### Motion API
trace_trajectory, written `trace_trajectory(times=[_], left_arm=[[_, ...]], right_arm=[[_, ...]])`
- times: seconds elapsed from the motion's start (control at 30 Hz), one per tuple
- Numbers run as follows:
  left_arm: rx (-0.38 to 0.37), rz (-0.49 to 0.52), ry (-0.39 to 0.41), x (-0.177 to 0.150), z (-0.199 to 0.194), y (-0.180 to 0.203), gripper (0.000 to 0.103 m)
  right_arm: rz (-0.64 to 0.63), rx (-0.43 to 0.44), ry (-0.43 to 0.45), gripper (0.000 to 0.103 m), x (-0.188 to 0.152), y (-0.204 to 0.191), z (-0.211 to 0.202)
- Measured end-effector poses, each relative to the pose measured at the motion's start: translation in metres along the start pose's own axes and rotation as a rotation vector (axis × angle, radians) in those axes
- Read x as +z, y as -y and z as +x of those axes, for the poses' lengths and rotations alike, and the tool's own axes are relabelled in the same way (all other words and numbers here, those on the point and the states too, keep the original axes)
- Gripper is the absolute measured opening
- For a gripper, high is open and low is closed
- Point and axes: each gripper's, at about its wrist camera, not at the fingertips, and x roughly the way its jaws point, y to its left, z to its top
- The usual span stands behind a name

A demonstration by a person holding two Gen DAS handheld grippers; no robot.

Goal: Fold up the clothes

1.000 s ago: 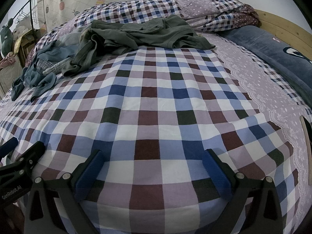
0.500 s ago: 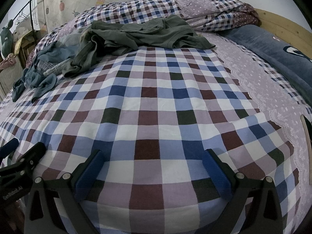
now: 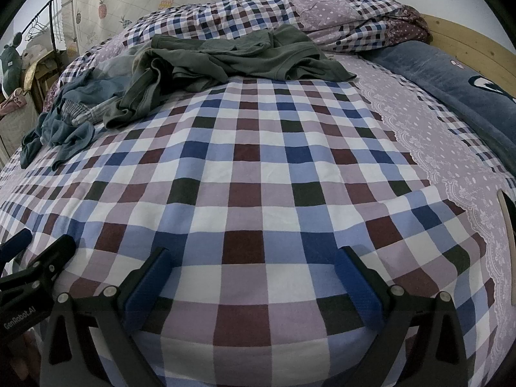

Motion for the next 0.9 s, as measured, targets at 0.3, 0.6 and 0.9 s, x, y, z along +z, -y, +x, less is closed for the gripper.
trace_trajectory(times=[0.3, 0.6, 0.9], left_arm=[[-0.012, -0.008, 0.002, 0.001, -0.001, -0.002, 0.103], [-0.024, -0.046, 0.039, 0.008, -0.014, -0.013, 0.103], [-0.026, 0.089, 0.134, 0.024, -0.037, -0.008, 0.092]], right_arm=[[0.001, 0.002, -0.002, 0.103, 0.0, 0.001, -0.001], [0.01, 0.014, 0.002, 0.103, 0.001, 0.002, -0.002], [0.004, 0.013, 0.006, 0.103, 0.002, 0.001, -0.003]])
